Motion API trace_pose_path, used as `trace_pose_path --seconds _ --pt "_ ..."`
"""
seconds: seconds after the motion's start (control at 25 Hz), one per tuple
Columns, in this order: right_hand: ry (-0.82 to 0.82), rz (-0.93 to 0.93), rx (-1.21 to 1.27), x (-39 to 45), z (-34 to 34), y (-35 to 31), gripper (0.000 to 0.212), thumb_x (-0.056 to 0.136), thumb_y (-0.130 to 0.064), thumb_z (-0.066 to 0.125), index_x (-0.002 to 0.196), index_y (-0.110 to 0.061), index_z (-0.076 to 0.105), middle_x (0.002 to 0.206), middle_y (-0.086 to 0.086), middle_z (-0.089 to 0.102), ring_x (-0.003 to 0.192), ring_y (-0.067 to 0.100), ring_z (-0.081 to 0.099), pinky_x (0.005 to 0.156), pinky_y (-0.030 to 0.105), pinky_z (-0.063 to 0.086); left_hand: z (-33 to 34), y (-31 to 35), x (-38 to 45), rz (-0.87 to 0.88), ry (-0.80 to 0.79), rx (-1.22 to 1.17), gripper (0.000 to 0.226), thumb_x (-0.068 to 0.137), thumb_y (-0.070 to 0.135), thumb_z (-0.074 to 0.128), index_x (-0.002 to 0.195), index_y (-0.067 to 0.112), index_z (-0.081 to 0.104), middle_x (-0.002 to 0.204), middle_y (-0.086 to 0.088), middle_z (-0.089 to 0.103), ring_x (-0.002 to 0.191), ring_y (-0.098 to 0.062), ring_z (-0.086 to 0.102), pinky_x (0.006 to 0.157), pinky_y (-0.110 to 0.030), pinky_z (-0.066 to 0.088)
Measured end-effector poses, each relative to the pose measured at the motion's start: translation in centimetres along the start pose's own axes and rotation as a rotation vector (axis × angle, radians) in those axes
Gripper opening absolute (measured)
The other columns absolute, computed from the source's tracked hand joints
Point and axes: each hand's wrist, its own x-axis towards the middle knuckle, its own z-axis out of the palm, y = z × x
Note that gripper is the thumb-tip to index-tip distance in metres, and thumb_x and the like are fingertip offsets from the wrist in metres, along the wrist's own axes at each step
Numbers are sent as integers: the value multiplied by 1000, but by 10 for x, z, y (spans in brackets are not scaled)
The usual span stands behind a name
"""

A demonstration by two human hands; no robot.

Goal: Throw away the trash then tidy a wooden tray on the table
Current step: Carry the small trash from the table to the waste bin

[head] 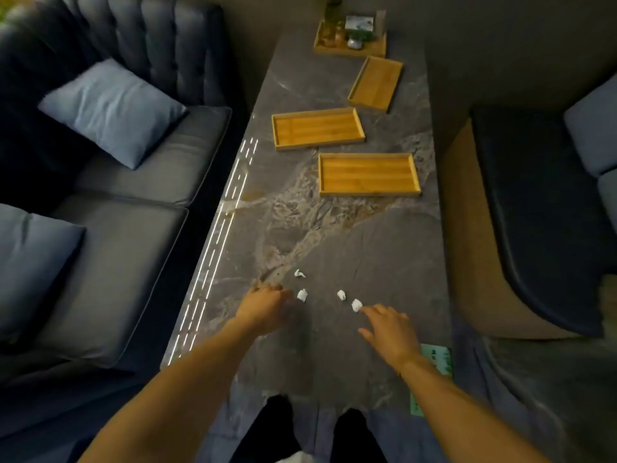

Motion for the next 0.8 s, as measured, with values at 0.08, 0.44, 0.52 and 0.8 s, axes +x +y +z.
trace_pose_path --seconds 0.08,0.44,0.52,0.8 --pt "62 21 39 12 5 -2 43 91 -40 54 132 -29 47 127 -2 56 113 23 53 90 39 42 6 6 12 2 55 -30 41 86 40 60 124 27 57 124 -4 59 119 -29 54 95 -39 42" --pt "158 58 81 37 27 -6 21 95 -30 51 113 -24 60 112 -1 62 100 22 56 78 35 44 44 18 46 -1 185 -10 25 94 29 51 118 26 59 122 -4 56 113 -29 54 88 -38 36" --pt "162 83 136 37 29 -5 15 94 -29 53 104 -24 62 105 -1 64 95 21 57 74 35 45 49 15 48 9 182 -11 19 94 26 51 108 23 63 114 -5 60 107 -30 58 83 -37 39" --pt "189 99 494 55 10 -20 29 85 -24 67 114 -28 62 91 -3 68 89 21 59 72 36 51 21 5 60 -240 374 -547 33 89 19 62 121 25 62 103 -4 73 99 -27 66 83 -38 53"
